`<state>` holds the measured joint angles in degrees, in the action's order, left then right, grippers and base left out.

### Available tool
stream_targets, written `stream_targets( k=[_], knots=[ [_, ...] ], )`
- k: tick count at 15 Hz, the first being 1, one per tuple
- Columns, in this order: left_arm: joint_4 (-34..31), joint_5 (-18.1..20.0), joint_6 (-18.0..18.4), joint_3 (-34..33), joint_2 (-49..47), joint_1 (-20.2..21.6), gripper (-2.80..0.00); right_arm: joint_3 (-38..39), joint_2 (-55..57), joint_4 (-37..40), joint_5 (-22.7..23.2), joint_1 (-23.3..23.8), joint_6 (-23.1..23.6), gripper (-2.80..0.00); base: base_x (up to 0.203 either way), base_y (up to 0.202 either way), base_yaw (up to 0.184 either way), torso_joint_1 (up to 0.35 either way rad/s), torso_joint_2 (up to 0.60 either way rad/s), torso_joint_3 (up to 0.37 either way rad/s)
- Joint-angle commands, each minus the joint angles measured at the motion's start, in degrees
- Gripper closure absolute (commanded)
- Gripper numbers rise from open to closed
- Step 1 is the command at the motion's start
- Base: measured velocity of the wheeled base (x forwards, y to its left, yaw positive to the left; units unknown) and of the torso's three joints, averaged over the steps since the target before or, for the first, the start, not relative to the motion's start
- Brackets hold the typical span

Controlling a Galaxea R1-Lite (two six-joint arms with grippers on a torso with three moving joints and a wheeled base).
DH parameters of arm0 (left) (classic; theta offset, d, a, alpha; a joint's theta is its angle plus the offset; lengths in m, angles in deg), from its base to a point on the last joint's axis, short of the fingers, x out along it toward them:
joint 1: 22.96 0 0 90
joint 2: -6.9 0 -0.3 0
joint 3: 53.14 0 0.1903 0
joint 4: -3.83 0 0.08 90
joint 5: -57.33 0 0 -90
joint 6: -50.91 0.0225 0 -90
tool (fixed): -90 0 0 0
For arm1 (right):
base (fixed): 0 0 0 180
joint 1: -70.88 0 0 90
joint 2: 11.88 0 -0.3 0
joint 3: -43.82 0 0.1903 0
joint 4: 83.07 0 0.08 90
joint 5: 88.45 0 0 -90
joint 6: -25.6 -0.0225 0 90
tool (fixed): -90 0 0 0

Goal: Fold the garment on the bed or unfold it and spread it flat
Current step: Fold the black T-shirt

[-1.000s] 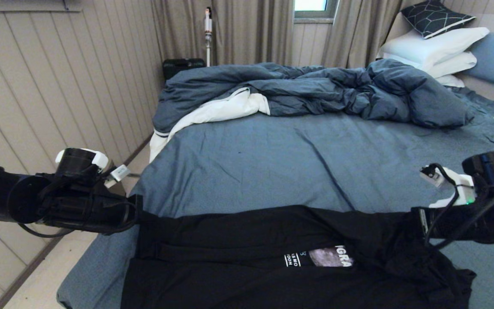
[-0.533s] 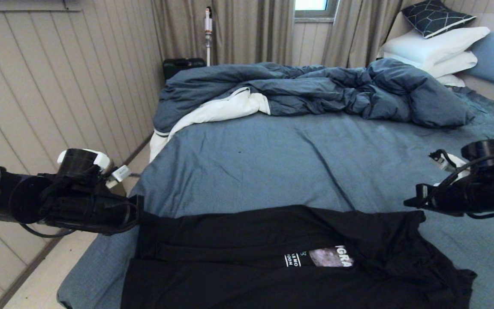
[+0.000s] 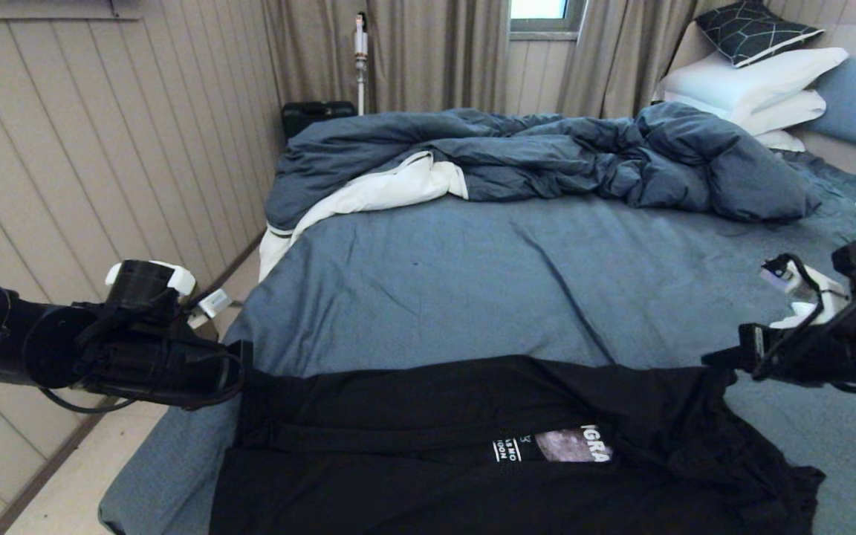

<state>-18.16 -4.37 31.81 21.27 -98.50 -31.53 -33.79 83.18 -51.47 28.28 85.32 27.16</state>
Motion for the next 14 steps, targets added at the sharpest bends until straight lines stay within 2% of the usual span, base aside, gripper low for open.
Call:
stream_targets(
  k=[1, 3, 7, 10, 12, 14],
  knots=[
    [0.0, 0.2, -0.1, 0.0, 0.0, -0.1, 0.0, 4.2, -6.2, 0.4, 0.9, -2.4, 0.1, 0.0, 0.0, 0.0, 0.0, 0.0, 0.0, 0.0],
    [0.0, 0.2, -0.1, -0.1, 0.3, -0.1, 0.0, 6.5, -6.4, 0.6, 1.2, -4.9, 0.0, 0.0, 0.0, 0.0, 0.0, 0.0, 0.0, 0.0],
    [0.0, 0.2, -0.1, -0.1, -0.1, -0.2, 0.0, 7.4, -4.5, 0.5, 1.0, -5.3, 0.1, 0.0, 0.0, 0.0, 0.0, 0.0, 0.0, 0.0],
    [0.0, 0.2, -0.1, 0.1, -0.5, -0.2, 0.0, 7.6, -4.9, 0.4, 0.4, -3.8, 0.6, 0.0, 0.0, 0.0, 0.0, 0.0, 0.0, 0.0],
    [0.0, 0.2, -0.1, 0.2, -0.7, -0.2, 0.0, 8.2, -4.5, 0.5, 0.3, -0.2, 3.8, 0.0, 0.0, 0.0, 0.0, 0.0, 0.0, 0.0],
    [0.0, 0.2, 0.0, 0.2, -0.9, -0.3, 0.0, 7.9, -1.9, 0.4, 0.3, 0.2, 4.7, 0.0, 0.0, 0.0, 0.0, 0.0, 0.0, 0.0]
  ],
)
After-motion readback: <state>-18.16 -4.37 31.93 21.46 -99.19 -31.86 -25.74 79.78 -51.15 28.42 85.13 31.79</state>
